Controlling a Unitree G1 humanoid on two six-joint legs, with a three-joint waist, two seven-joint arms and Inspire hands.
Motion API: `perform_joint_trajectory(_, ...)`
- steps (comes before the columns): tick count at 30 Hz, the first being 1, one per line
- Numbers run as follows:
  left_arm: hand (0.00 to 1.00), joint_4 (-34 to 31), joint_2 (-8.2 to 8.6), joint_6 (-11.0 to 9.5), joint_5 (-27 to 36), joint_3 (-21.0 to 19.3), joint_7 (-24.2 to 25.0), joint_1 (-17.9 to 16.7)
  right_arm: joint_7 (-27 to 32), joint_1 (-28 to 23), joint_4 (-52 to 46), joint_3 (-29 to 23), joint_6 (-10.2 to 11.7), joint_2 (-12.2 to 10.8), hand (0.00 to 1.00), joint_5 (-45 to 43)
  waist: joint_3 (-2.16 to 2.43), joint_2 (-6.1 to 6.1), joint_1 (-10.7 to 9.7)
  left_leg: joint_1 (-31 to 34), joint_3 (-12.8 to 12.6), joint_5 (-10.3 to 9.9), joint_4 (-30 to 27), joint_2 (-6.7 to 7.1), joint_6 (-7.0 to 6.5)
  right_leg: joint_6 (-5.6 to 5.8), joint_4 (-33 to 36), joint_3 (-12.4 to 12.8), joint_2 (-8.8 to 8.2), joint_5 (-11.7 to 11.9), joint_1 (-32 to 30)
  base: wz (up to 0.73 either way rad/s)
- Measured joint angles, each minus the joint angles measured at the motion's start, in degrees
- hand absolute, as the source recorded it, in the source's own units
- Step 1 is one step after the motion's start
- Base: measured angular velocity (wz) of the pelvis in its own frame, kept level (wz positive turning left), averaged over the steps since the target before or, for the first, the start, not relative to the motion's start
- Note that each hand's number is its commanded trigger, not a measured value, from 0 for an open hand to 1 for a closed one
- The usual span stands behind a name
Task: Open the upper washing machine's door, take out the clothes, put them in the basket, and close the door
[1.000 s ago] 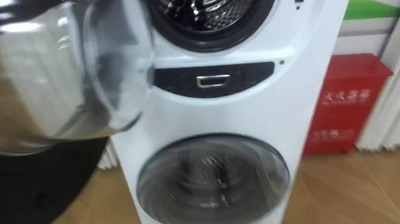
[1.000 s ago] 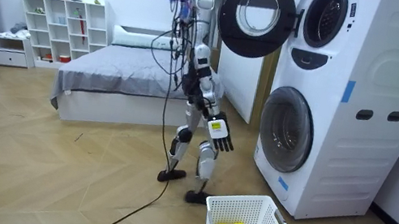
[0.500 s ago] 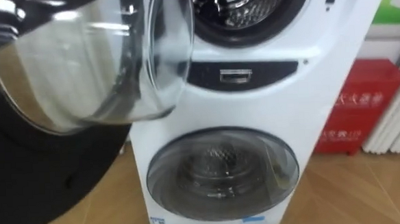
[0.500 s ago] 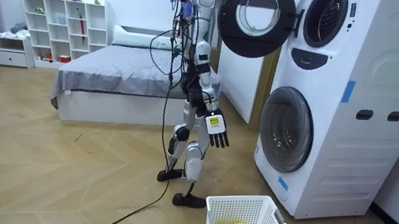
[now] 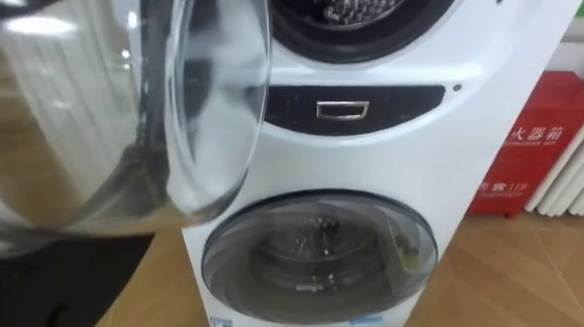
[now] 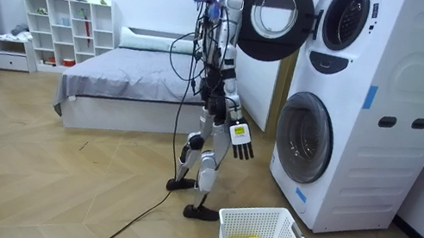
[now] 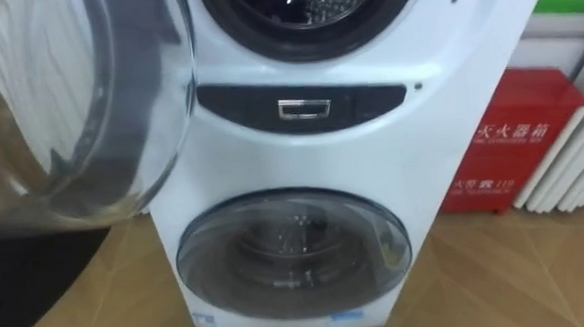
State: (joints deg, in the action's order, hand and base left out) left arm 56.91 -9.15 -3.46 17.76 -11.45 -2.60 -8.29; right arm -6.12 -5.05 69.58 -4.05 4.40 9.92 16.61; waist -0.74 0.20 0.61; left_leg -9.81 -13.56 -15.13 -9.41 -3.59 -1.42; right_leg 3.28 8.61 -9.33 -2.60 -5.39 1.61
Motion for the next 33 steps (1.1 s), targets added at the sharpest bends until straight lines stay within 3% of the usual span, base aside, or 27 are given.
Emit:
perform_joint_trajectory(4,0.00,-9.0,-3.34,0.0,4.7,-4.6,-2.1,2.0,0.2,-0.3,-1.2,-5.4,0.5,0.5,0.00,-0.7,-0.27,1.09,0.1,-0.1,1.2,0.0,0.1,0.04,0.01,-0.02,0.0,-0.1,0.02,0.0,0.2,0.03)
perform_joint_trajectory(6,0.00,-15.9,-6.15,-0.1,5.2,-6.7,-3.7,3.8,0.4,-0.6,-2.3,-6.7,0.6,1.2,0.00,-2.0,0.06,1.74,0.2,-0.2,1.3,0.0,0.1,0.08,0.01,-0.02,0.0,0.0,0.00,0.0,0.3,-0.02)
perform_joint_trajectory(9,0.00,-22.5,-8.15,-1.2,5.2,-7.9,-6.0,5.1,0.3,-0.9,-2.7,-6.8,0.9,1.3,0.00,-3.4,0.49,3.08,-0.1,-0.6,1.9,0.0,0.1,0.19,0.01,-0.02,0.0,0.7,0.09,0.0,0.4,-0.11)
perform_joint_trajectory(14,0.00,-34.2,-8.38,-1.2,5.1,-9.4,-9.2,6.0,-0.6,-2.4,-3.5,-6.9,0.7,1.2,0.00,-4.9,0.79,3.93,-0.4,-0.7,2.7,0.0,0.1,0.20,0.01,-0.02,0.0,1.1,0.26,0.0,0.3,-0.05)
perform_joint_trajectory(17,0.00,-39.7,-8.99,-1.0,3.9,-9.5,-9.3,8.3,-1.0,-2.9,-4.0,-7.5,0.6,1.2,0.00,-6.0,0.67,3.72,-0.3,-0.7,2.8,0.0,0.2,0.21,0.02,-0.03,0.0,1.3,0.29,-0.1,0.3,0.00)
perform_joint_trajectory(19,0.00,-44.5,-9.64,-1.0,2.4,-9.1,-9.2,8.7,-1.5,-2.9,-3.9,-7.3,0.4,1.1,0.00,-6.0,0.27,3.09,-0.6,-0.7,2.9,0.0,0.2,0.20,0.02,-0.05,0.0,1.1,0.28,-0.1,0.3,0.02)
perform_joint_trajectory(21,0.00,-48.6,-9.55,-0.1,0.2,-7.8,-10.1,8.8,-1.5,-2.9,-3.8,-7.0,-0.4,1.1,0.00,-6.1,0.11,2.55,-0.6,-0.4,2.9,0.0,0.1,0.20,0.03,-0.05,0.0,0.4,0.11,-0.1,0.3,0.15)
perform_joint_trajectory(24,0.00,-57.3,-9.46,1.3,-2.3,-4.4,-10.3,8.8,-1.6,-2.6,-3.5,-4.4,-0.9,0.9,0.00,-6.7,0.37,1.73,-0.7,0.4,3.4,0.0,0.1,0.24,0.03,-0.06,0.0,0.0,-0.02,-0.1,-0.2,0.12)
perform_joint_trajectory(26,0.00,-62.6,-9.23,1.4,-2.6,-0.9,-10.1,8.9,-1.5,-1.7,-3.5,-2.8,-1.3,0.7,0.00,-6.0,0.30,1.57,-2.2,0.9,4.4,0.0,0.1,0.35,0.03,-0.05,0.0,-0.9,-0.34,-0.1,-0.1,0.29)
perform_joint_trajectory(27,0.00,-65.3,-8.30,1.6,-4.0,1.9,-9.3,8.9,-1.4,-1.0,-3.3,-1.4,-1.4,0.5,0.00,-5.8,0.24,1.61,-2.8,1.0,4.6,0.0,0.1,0.41,0.03,-0.05,0.0,-1.1,-0.45,-0.1,0.0,0.32)
perform_joint_trajectory(28,0.00,-67.0,-6.51,2.3,-6.3,3.0,-9.3,8.9,-1.5,-0.4,-3.2,-0.5,-1.6,-0.2,0.00,-5.7,0.15,1.51,-3.3,1.1,5.5,0.0,0.1,0.45,0.03,-0.05,-0.1,-1.1,-0.50,-0.1,0.2,0.23)
perform_joint_trajectory(30,0.00,-68.8,-4.71,3.7,-7.2,5.3,-9.0,8.9,-1.7,0.2,-2.9,0.7,-1.8,-1.4,0.00,-5.5,0.02,1.10,-4.2,1.3,6.2,0.1,0.1,0.39,0.13,-0.05,0.0,-1.8,-0.60,-0.1,0.4,0.34)
perform_joint_trajectory(33,0.00,-69.9,-1.96,3.9,-7.2,10.4,-7.7,8.7,-2.8,1.6,-2.8,4.4,-2.7,-1.9,0.00,-5.3,-0.21,0.43,-4.4,2.0,6.2,0.2,0.1,0.48,0.41,-0.03,0.0,-2.4,-0.92,-0.1,0.0,0.18)
